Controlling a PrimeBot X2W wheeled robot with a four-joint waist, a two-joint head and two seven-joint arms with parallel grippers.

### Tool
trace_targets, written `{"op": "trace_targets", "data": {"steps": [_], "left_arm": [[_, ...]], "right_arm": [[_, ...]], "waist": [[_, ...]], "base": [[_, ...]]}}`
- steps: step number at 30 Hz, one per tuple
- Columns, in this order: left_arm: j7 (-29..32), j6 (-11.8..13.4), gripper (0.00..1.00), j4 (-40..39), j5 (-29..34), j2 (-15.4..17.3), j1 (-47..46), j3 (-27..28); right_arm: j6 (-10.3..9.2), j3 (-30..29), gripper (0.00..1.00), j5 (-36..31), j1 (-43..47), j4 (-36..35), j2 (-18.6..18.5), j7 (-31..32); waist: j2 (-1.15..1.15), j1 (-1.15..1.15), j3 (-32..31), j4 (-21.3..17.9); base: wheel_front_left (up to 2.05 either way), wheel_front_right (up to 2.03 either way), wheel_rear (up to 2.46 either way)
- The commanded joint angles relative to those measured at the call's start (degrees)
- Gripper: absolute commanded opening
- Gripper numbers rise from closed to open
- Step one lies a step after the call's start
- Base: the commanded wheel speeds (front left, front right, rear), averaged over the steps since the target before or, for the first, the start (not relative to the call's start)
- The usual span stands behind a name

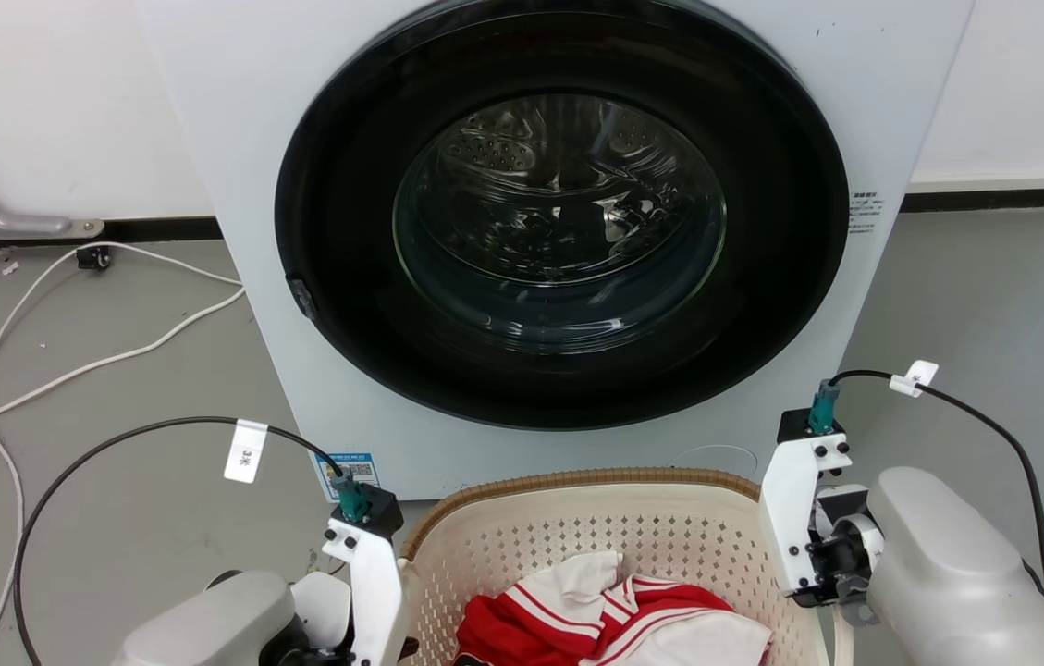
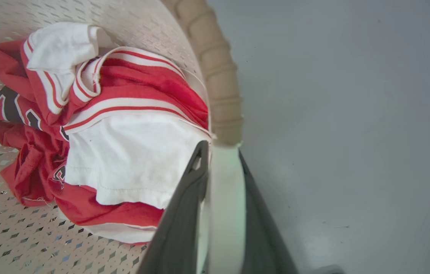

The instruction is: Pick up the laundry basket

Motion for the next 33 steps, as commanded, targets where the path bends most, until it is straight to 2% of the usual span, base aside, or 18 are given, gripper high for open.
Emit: {"op": "trace_targets", "data": {"steps": [1, 21, 33], "left_arm": [[1.3, -1.2, 0.00, -0.6, 0.8, 0.4, 1.5, -0.7], [1.7, -1.2, 0.00, 0.3, 1.5, -1.5, 1.3, -0.7], [1.5, -1.2, 0.00, 0.5, 2.0, -1.7, 1.2, -0.7]], "right_arm": [[0.17, 0.5, 0.00, 0.2, -0.2, -0.9, -1.9, -0.2], [0.18, 5.0, 0.00, 4.4, 0.7, -1.3, -3.9, 0.5], [0.18, 6.6, 0.00, 5.6, 0.3, -0.6, -3.8, -0.1]], "waist": [[0.00, 0.00, 0.0, 0.1], [0.00, 0.00, -0.6, 1.0], [0.00, 0.00, -1.0, 0.9]], "base": [[0.00, 0.00, 0.00], [0.00, 0.00, 0.00], [0.00, 0.00, 0.00]]}}
